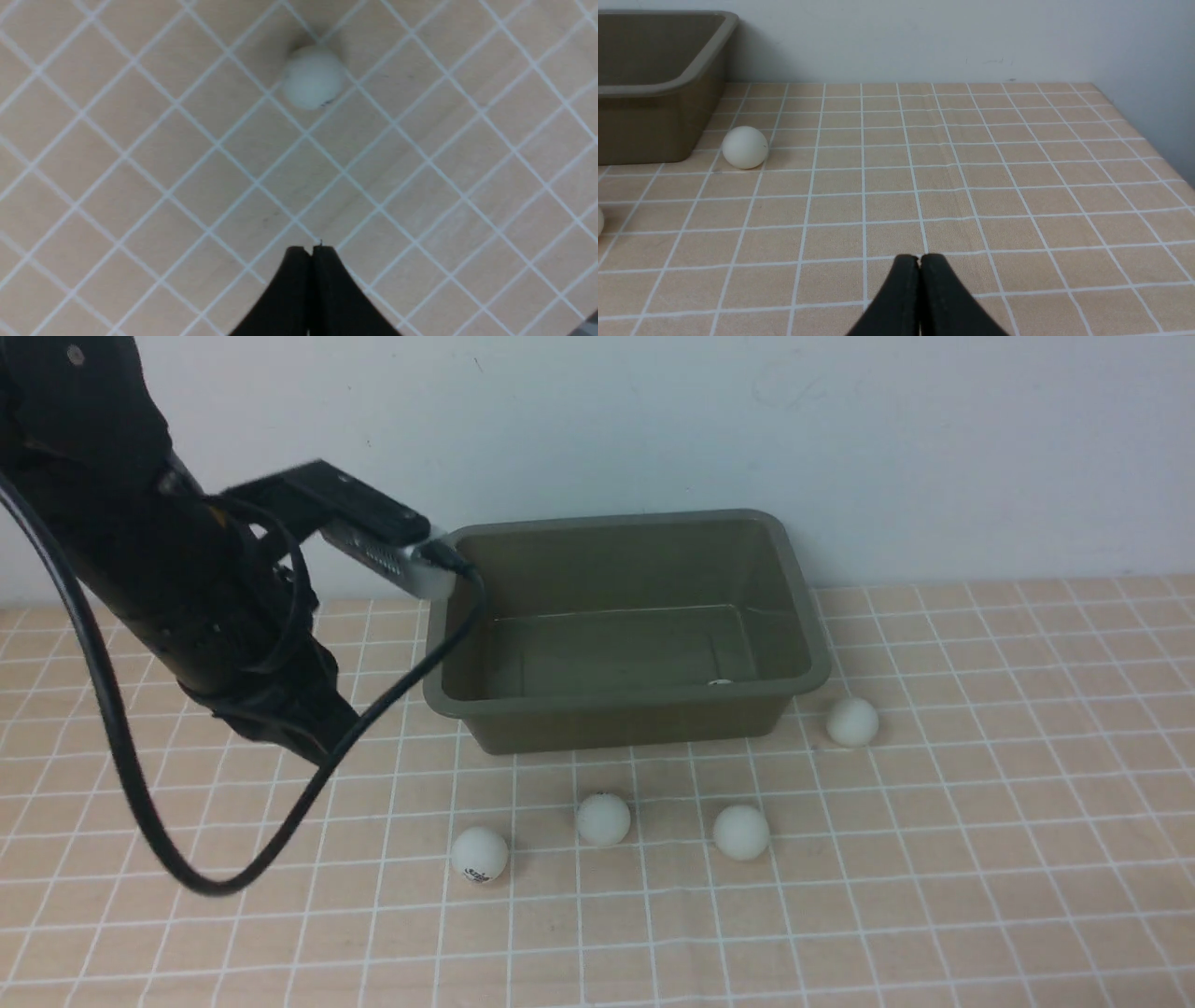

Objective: Put the table tennis balls into the box on the light coffee tablecloth.
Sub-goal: 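Reach for and grasp a ping pong ball on the table beside the basket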

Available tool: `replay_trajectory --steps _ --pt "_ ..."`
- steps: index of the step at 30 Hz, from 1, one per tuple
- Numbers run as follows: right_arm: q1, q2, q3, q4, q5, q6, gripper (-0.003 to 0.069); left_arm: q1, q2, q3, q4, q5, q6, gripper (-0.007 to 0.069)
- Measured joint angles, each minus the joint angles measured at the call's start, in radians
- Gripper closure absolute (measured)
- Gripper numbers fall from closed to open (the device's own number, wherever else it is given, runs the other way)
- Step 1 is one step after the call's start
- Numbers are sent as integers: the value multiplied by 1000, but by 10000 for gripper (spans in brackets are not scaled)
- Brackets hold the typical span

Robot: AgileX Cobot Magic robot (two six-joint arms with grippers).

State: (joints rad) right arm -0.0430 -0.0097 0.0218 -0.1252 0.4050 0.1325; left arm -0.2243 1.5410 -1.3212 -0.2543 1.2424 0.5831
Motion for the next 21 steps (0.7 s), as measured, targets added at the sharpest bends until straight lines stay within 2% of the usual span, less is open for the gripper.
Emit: replay_trajectory --steps 3,7,10,11,13,16,18,21 --pt "0 0 0 0 0 0 673 0 0 57 -44 -29 75 685" --pt "0 0 0 0 0 0 673 0 15 94 -59 -126 99 630" --pt "0 0 0 0 0 0 673 0 69 99 -92 -176 102 498" --pt "0 0 0 0 0 0 673 0 72 99 -96 -178 102 489" --pt "0 0 0 0 0 0 673 0 116 100 -148 -194 103 372" --pt "0 0 0 0 0 0 673 -1 163 100 -183 -224 104 247" --pt "0 0 0 0 0 0 673 -1 201 100 -187 -253 105 186" --pt "0 0 0 0 0 0 673 -1 237 100 -189 -294 105 165"
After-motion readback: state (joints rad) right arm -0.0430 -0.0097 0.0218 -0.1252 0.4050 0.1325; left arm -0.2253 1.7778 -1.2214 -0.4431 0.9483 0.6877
